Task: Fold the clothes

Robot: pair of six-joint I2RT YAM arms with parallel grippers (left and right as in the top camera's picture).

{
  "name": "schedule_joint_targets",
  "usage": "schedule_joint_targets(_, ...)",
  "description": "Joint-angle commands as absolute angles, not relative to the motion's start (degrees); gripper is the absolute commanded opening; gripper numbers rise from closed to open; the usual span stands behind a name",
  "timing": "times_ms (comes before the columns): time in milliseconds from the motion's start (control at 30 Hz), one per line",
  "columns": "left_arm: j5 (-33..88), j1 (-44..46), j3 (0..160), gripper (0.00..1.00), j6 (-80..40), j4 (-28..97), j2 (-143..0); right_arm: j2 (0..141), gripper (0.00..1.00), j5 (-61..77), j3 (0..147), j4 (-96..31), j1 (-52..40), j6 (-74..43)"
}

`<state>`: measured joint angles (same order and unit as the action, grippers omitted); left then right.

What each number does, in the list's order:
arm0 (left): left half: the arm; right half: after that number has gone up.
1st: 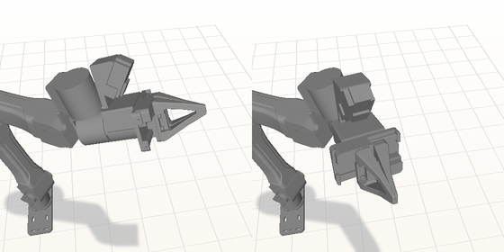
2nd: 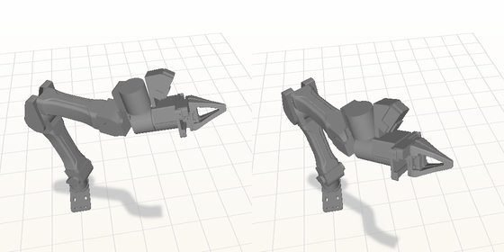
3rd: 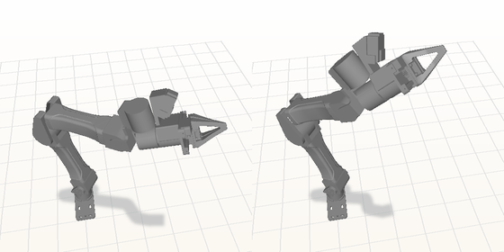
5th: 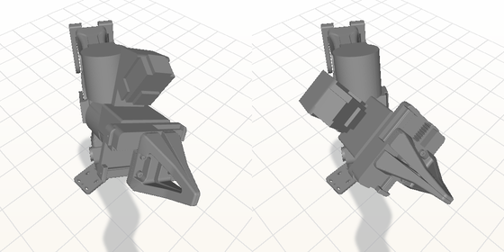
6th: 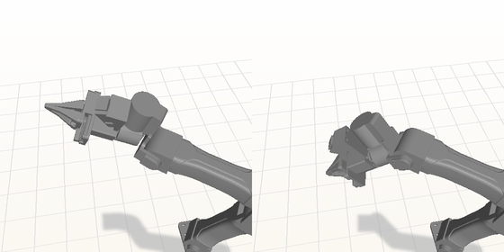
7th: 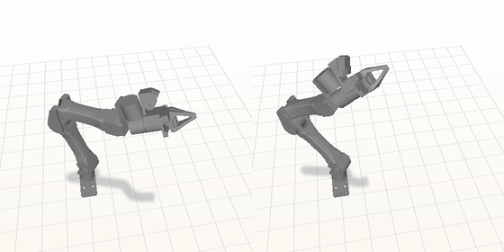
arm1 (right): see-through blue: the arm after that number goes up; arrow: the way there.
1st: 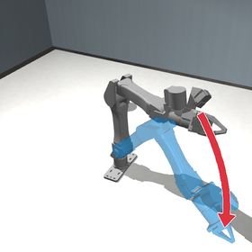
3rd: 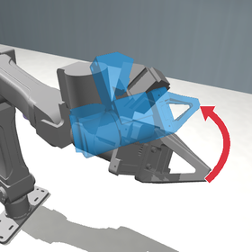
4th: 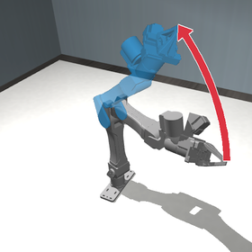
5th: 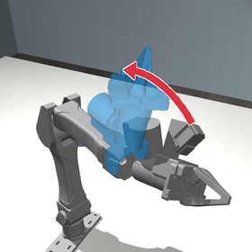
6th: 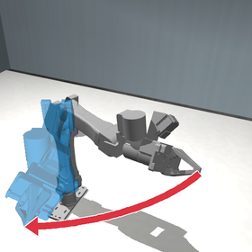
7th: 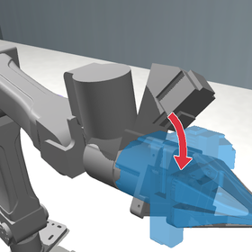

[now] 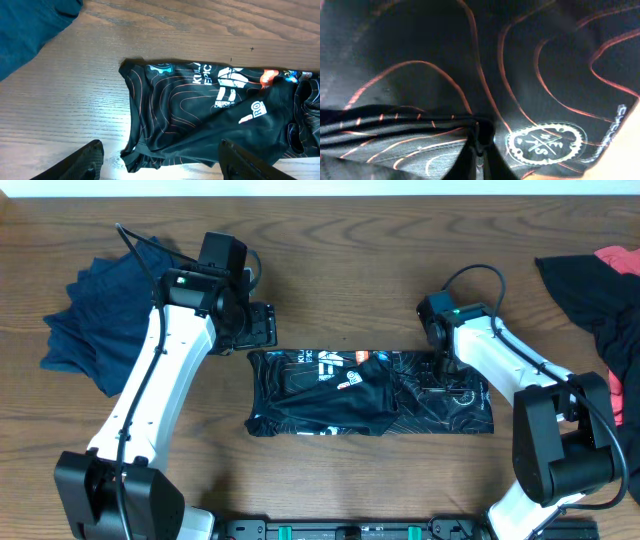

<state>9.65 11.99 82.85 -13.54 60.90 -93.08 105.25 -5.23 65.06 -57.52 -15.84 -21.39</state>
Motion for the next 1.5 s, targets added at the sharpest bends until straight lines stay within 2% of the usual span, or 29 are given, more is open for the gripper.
schedule_joint_targets(0, 8.9, 11.8, 82.5, 0.75, -13.8, 61.0, -91.8, 104.9, 0.01, -0.6, 64.8, -57.5, -16.1, -16.5)
schedule_joint_targets(133, 8.9, 11.8, 82.5, 0.75, -13.8, 60.8, -91.8, 104.9, 0.02, 14.3, 64.8, -57.5, -18.6, 0.0)
schedule_joint_targets(300, 8.9, 11.8, 82.5, 0.75, -13.8, 60.8, -91.8, 104.9, 0.08, 20.2, 64.8, -60.1, -21.9, 7.8)
schedule_joint_targets(733, 8.9, 11.8, 82.5, 0.75, -13.8, 60.8, -91.8, 104.9, 0.16, 20.8, 64.8, -66.5, -22.9, 10.5)
schedule_joint_targets(933, 8.9, 11.8, 82.5, 0.8, -13.8, 60.9, -91.8, 101.6, 0.18, 11.5, 68.2, -66.2, -22.9, 2.5)
schedule_joint_targets(1033, 9.0, 11.8, 82.1, 0.84, -13.8, 61.1, -91.8, 97.8, 0.18, 2.0, 71.8, -66.0, -22.6, -4.5)
schedule_joint_targets(1100, 8.9, 11.8, 81.1, 0.87, -13.8, 61.0, -91.9, 95.1, 0.26, -3.8, 73.6, -65.7, -21.8, -9.4)
schedule_joint_targets(1167, 9.0, 11.8, 80.0, 0.9, -13.8, 60.8, -92.4, 92.8, 0.57, -5.2, 74.2, -64.8, -20.6, -11.2)
schedule_joint_targets(1200, 9.0, 11.8, 79.4, 0.9, -13.8, 60.8, -92.6, 91.8, 0.62, -5.1, 74.2, -64.2, -19.9, -11.2)
schedule_joint_targets(1267, 9.6, 11.8, 77.5, 0.92, -12.6, 60.4, -93.3, 90.4, 0.66, -5.1, 74.2, -63.9, -18.3, -11.2)
schedule_joint_targets(1467, 11.8, 11.8, 70.7, 0.94, -9.9, 58.0, -95.3, 90.0, 0.67, -4.9, 73.9, -65.4, -13.7, -11.4)
